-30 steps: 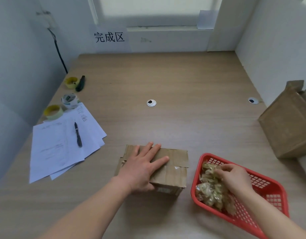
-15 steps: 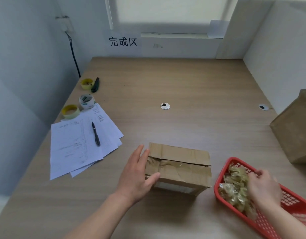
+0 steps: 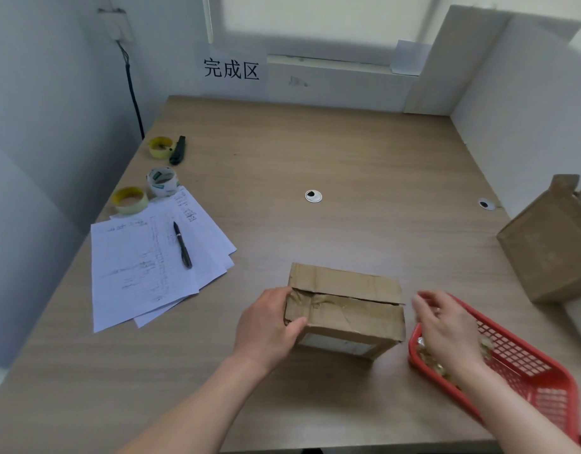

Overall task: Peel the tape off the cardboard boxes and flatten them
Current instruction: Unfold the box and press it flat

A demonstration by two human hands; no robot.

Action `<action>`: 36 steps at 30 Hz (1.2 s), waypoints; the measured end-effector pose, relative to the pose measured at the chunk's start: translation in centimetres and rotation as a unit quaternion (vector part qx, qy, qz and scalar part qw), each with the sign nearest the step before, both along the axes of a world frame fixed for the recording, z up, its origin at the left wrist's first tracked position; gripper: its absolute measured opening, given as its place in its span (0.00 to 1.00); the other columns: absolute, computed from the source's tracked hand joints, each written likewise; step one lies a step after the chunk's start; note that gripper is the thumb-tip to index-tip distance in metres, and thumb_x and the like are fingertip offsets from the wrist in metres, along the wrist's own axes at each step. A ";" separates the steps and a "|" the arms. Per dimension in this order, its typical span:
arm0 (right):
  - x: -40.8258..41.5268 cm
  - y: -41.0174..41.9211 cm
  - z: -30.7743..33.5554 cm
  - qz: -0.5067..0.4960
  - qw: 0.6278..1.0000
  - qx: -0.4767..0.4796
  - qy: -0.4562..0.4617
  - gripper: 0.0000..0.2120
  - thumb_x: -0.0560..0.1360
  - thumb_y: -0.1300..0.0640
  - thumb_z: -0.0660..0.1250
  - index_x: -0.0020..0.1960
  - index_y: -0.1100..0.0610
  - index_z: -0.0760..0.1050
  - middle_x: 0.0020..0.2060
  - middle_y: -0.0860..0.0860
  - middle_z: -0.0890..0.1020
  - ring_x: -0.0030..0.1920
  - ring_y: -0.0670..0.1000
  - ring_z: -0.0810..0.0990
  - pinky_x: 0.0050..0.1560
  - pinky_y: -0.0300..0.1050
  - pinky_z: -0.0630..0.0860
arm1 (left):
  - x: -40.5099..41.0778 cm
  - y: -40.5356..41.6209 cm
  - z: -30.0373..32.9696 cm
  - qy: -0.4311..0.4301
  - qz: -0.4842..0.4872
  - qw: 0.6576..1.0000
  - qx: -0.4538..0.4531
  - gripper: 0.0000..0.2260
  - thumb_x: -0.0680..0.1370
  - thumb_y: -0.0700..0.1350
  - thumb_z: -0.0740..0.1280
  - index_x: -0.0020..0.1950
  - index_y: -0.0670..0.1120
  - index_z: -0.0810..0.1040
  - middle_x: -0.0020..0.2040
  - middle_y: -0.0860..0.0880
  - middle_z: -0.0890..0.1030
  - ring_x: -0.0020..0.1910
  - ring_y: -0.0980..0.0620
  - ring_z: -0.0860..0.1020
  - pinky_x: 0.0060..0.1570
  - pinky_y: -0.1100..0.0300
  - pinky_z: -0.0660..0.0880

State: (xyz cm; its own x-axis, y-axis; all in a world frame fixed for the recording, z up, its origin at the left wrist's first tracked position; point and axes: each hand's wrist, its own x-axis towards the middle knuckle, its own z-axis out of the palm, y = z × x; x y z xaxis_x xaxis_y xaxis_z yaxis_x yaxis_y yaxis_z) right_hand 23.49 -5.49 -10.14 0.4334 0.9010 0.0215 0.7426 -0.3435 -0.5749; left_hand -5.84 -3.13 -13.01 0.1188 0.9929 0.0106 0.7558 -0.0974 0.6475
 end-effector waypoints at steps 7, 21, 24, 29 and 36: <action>-4.9 0.5 -0.9 -0.039 0.995 -0.022 0.091 0.21 0.74 0.51 0.73 0.65 0.55 0.78 0.51 0.51 0.83 0.53 0.54 0.81 0.53 0.47 0.75 | 1.2 -0.1 0.9 -0.059 0.091 0.993 -0.051 0.17 0.70 0.49 0.74 0.58 0.52 0.79 0.51 0.53 0.79 0.51 0.51 0.78 0.47 0.59 0.72; -5.5 0.6 0.1 0.073 0.948 -0.080 0.301 0.14 0.65 0.64 0.77 0.28 0.57 0.73 0.42 0.41 0.83 0.50 0.34 0.78 0.47 0.35 0.70 | -3.2 1.4 2.3 -0.230 0.077 0.945 -0.218 0.15 0.71 0.45 0.76 0.28 0.48 0.74 0.38 0.48 0.79 0.37 0.50 0.77 0.41 0.55 0.73; -5.8 0.6 0.7 0.196 0.958 -0.199 0.069 0.23 0.64 0.60 0.78 0.56 0.45 0.79 0.59 0.43 0.70 0.58 0.43 0.72 0.50 0.31 0.67 | -3.4 1.3 2.3 -0.074 0.013 0.974 -0.215 0.18 0.68 0.43 0.77 0.56 0.53 0.77 0.54 0.50 0.77 0.53 0.49 0.77 0.51 0.57 0.76; -8.6 1.3 0.5 0.158 0.974 -0.161 -0.016 0.38 0.65 0.38 0.69 0.72 0.42 0.61 0.53 0.46 0.64 0.57 0.54 0.74 0.51 0.44 0.69 | -1.3 1.1 2.1 0.003 0.041 0.985 -0.168 0.35 0.73 0.54 0.72 0.75 0.54 0.58 0.66 0.48 0.67 0.64 0.45 0.73 0.54 0.57 0.71; -11.2 1.7 -0.6 0.094 0.980 -0.141 -0.108 0.33 0.68 0.35 0.65 0.66 0.52 0.67 0.47 0.49 0.67 0.45 0.54 0.73 0.43 0.47 0.67 | -0.3 1.6 1.7 0.058 0.097 0.978 -0.176 0.50 0.69 0.58 0.75 0.79 0.50 0.46 0.67 0.45 0.66 0.64 0.43 0.74 0.56 0.53 0.74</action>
State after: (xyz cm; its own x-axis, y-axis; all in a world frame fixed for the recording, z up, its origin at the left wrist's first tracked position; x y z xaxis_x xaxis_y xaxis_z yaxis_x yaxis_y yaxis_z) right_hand 12.25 -3.78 -10.70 0.2719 0.9479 -0.1661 0.9020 -0.3112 -0.2993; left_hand -6.09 -1.58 -11.30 -0.0922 0.9365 -0.3384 0.8081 0.2689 0.5241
